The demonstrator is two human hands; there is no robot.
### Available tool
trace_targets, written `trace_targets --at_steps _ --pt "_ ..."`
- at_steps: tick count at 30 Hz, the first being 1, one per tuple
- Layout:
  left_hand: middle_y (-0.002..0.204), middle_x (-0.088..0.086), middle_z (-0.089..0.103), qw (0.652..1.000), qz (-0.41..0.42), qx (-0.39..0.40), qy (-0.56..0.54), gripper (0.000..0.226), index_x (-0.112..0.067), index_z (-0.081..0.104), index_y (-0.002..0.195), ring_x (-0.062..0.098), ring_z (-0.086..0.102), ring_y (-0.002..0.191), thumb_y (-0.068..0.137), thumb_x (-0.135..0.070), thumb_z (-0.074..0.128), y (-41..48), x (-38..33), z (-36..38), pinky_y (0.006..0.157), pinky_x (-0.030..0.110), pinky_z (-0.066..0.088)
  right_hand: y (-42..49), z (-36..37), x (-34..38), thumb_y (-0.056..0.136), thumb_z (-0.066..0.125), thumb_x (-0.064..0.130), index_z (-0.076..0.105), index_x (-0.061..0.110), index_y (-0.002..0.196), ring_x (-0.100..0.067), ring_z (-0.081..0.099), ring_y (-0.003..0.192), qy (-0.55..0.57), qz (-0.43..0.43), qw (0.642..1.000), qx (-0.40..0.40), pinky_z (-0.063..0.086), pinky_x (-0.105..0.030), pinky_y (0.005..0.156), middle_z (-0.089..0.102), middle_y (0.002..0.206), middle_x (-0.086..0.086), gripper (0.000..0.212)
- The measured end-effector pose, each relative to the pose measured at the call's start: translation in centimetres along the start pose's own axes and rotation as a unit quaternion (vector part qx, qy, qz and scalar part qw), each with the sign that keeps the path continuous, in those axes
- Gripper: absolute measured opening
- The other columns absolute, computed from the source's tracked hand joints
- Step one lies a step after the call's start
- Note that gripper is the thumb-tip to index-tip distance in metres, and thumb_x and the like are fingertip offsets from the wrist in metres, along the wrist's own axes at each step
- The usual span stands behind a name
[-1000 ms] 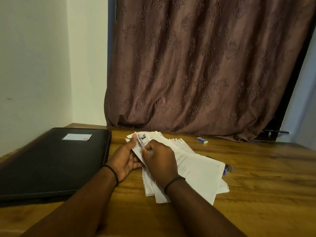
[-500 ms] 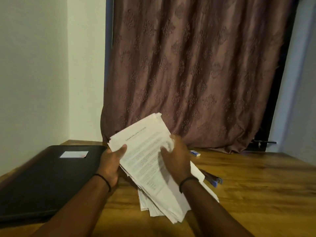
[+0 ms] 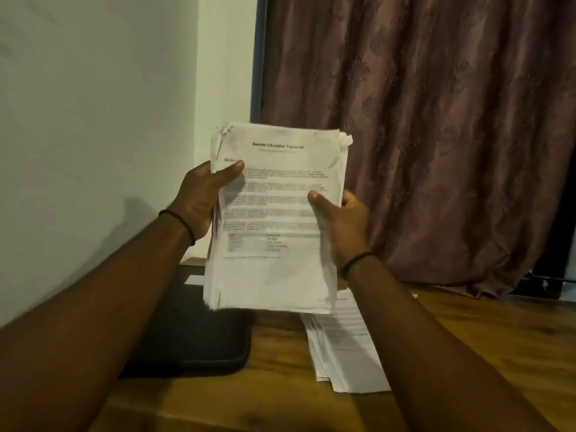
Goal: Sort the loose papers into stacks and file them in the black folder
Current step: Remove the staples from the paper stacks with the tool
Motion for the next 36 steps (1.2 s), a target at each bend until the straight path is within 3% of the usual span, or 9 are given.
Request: trace_targets --at_steps 4,8,12,17,21,27,31,34,36 --pt "0.101 0.007 0.075 1.000 0.004 -0.025 -0.001 0.027 -0.010 0.070 0.106 0.022 0.073 0.090 0.081 -0.019 0.072 -1.5 -0.4 -3.4 0.074 0.028 0.058 -1.0 4.5 -0.8 0.083 0.076 0.007 0.065 0.000 0.117 -0.031 0.072 0.097 0.024 0.006 0.999 0.038 0.060 -0.044 0.082 0.073 0.108 -0.014 0.036" --pt "0.104 0.013 0.074 0.997 -0.062 -0.048 0.005 0.029 -0.006 0.068 0.109 0.028 0.073 0.090 0.082 -0.015 0.070 -5.3 4.9 -7.7 0.069 0.028 0.058 -5.2 5.0 -7.8 0.083 0.075 0.005 0.067 0.005 0.116 -0.027 0.071 0.099 0.012 0.096 0.992 0.084 0.060 -0.037 0.083 0.072 0.112 -0.012 0.034" --pt "0.108 0.011 0.073 0.995 -0.075 -0.046 0.037 0.041 -0.008 0.068 0.114 0.027 0.071 0.098 0.076 -0.020 0.076 -5.9 6.8 -8.9 0.090 0.040 0.055 -6.6 5.2 -10.1 0.081 0.077 0.004 0.068 0.006 0.116 -0.025 0.072 0.098 -0.005 0.128 0.987 0.094 0.060 -0.032 0.080 0.073 0.111 -0.009 0.036" --pt "0.103 0.006 0.075 0.997 -0.056 -0.052 0.026 0.032 -0.012 0.070 0.109 0.023 0.072 0.094 0.078 -0.017 0.075 -4.9 5.9 -8.1 0.085 0.036 0.056 -5.4 5.8 -8.6 0.083 0.075 0.005 0.068 0.007 0.114 -0.028 0.072 0.098 0.006 0.109 0.989 0.102 0.059 -0.038 0.084 0.074 0.108 -0.009 0.032" --pt "0.104 0.009 0.075 0.995 -0.077 -0.036 0.044 0.033 -0.009 0.070 0.109 0.026 0.071 0.096 0.078 -0.019 0.074 -5.5 7.3 -7.6 0.095 0.041 0.052 -6.6 3.8 -10.0 0.081 0.075 0.002 0.071 0.010 0.109 -0.019 0.073 0.091 -0.015 0.125 0.989 0.075 0.059 -0.025 0.071 0.074 0.108 -0.008 0.029" --pt "0.095 0.013 0.075 0.995 -0.034 -0.029 0.084 0.022 -0.008 0.070 0.102 0.031 0.072 0.086 0.085 -0.022 0.071 -3.0 3.2 -4.8 0.085 0.041 0.056 -3.7 3.1 -5.6 0.085 0.073 0.006 0.066 -0.001 0.118 -0.032 0.071 0.100 -0.003 0.076 0.995 0.065 0.057 -0.045 0.089 0.072 0.112 -0.016 0.034" --pt "0.092 0.007 0.073 0.994 -0.006 -0.029 0.104 0.010 -0.013 0.067 0.097 0.022 0.069 0.077 0.091 -0.022 0.065 -1.9 1.2 -2.3 0.072 0.033 0.055 -2.4 2.5 -1.8 0.088 0.070 0.006 0.067 0.005 0.110 -0.014 0.074 0.084 -0.017 0.031 0.999 0.039 0.060 -0.025 0.072 0.075 0.101 -0.005 0.023" --pt "0.085 -0.001 0.075 0.995 -0.005 -0.027 0.097 0.007 -0.017 0.068 0.094 0.017 0.071 0.074 0.092 -0.023 0.065 -2.2 1.5 -1.3 0.067 0.028 0.054 -2.0 1.4 -0.9 0.087 0.072 0.011 0.068 0.006 0.112 -0.018 0.073 0.091 -0.030 0.009 0.999 0.024 0.060 -0.028 0.077 0.075 0.104 -0.005 0.026" --pt "0.092 0.003 0.076 0.995 -0.026 -0.019 0.092 0.014 -0.016 0.068 0.100 0.026 0.072 0.084 0.092 -0.027 0.065 -2.9 2.8 -1.2 0.076 0.038 0.057 -2.6 0.5 -1.7 0.087 0.073 0.011 0.068 0.004 0.114 -0.015 0.073 0.089 -0.037 0.018 0.999 0.021 0.060 -0.027 0.076 0.075 0.103 -0.004 0.029"
Point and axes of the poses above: each hand's wrist, its own y-axis towards the middle knuckle, its own z-axis out of the palm, x = y × z, the point moved 9 cm from there along y, towards the middle knuckle
